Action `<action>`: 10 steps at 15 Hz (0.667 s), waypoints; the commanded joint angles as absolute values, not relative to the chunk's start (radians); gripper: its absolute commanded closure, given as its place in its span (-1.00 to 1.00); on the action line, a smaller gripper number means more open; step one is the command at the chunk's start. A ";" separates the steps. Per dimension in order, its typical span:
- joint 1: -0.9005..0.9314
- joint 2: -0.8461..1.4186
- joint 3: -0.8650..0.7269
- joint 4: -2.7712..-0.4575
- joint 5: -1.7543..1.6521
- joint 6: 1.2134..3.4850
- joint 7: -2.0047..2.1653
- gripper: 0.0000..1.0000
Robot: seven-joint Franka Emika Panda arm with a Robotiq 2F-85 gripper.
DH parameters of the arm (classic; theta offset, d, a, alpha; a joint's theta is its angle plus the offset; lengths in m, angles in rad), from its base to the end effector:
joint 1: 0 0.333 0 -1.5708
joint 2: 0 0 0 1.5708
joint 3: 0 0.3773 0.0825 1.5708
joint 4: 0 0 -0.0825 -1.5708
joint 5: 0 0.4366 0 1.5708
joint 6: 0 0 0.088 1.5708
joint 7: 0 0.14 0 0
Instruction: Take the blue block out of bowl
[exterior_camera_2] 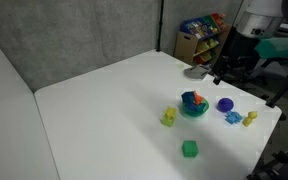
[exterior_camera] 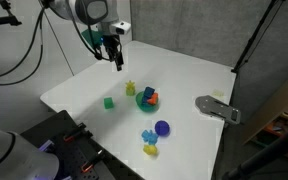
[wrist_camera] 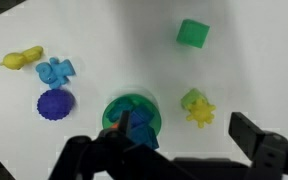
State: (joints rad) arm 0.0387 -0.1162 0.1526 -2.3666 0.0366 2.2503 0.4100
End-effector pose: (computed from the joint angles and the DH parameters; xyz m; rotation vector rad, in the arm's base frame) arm 0.5079 0.1004 0.3664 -3.1086 0.3792 0.0069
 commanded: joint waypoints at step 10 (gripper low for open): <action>0.055 0.011 0.086 -2.360 0.028 2.293 0.408 -1.00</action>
